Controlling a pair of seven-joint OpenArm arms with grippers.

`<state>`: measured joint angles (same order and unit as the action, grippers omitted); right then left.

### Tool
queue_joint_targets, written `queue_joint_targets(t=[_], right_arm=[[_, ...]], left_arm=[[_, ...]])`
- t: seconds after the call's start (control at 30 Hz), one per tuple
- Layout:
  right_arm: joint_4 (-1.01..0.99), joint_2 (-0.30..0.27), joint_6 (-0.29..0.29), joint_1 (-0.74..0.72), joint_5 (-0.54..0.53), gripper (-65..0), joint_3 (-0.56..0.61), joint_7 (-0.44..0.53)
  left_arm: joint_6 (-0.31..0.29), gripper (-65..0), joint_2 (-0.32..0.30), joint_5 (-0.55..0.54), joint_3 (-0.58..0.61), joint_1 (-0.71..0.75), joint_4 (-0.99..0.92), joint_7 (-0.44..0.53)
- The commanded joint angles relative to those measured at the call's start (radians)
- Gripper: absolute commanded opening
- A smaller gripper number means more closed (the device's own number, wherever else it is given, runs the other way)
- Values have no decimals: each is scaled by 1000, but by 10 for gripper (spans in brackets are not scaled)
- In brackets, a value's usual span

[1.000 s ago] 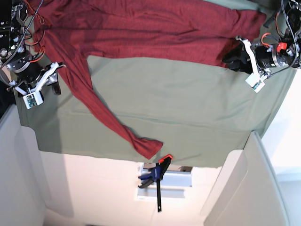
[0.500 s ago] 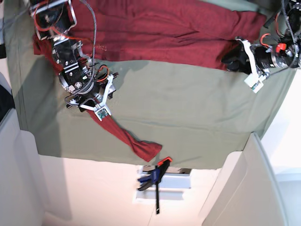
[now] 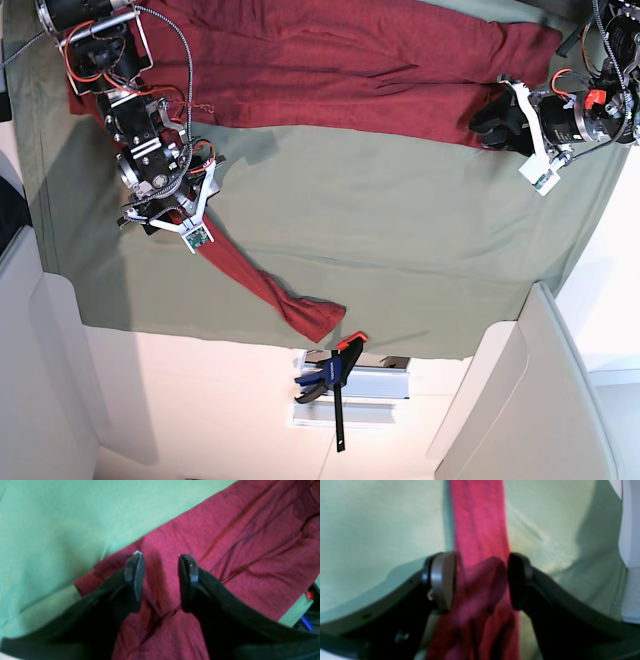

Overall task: Fold the T-shirt properly
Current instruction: 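Move the right gripper to the long sleeve and pinch it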

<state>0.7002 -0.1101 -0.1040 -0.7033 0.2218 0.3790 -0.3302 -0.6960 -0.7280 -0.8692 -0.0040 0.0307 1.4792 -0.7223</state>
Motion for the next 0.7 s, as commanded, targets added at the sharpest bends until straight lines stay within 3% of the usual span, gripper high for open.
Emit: queue_joint_targets(t=[0.0,0.3,0.37,0.47,0.5,0.67], right_arm=[[12,-10,15,-31,6,-314,-3,9],[-3,-23,15,-30,-5,-325,-3,9],[-7,-23,15,-30,-5,-410,-3,9],[-7,-22,11,-30,-5,-617,-3,10],[-7,-22,4,-30,-5,-650,-3,15],[-2,-16,-140,-30,-61,-650,-3,50]], left_arm=[[-2,-383,-20,-22,-11,-13,14,14],[-2,-383,-20,-32,-11,-14,14,14],[-2,-383,-20,-32,-11,-14,14,14],[-2,-383,-20,-32,-11,-14,14,15],[-2,-383,-20,-32,-11,-14,14,15],[-2,-383,-20,-32,-11,-14,14,35]])
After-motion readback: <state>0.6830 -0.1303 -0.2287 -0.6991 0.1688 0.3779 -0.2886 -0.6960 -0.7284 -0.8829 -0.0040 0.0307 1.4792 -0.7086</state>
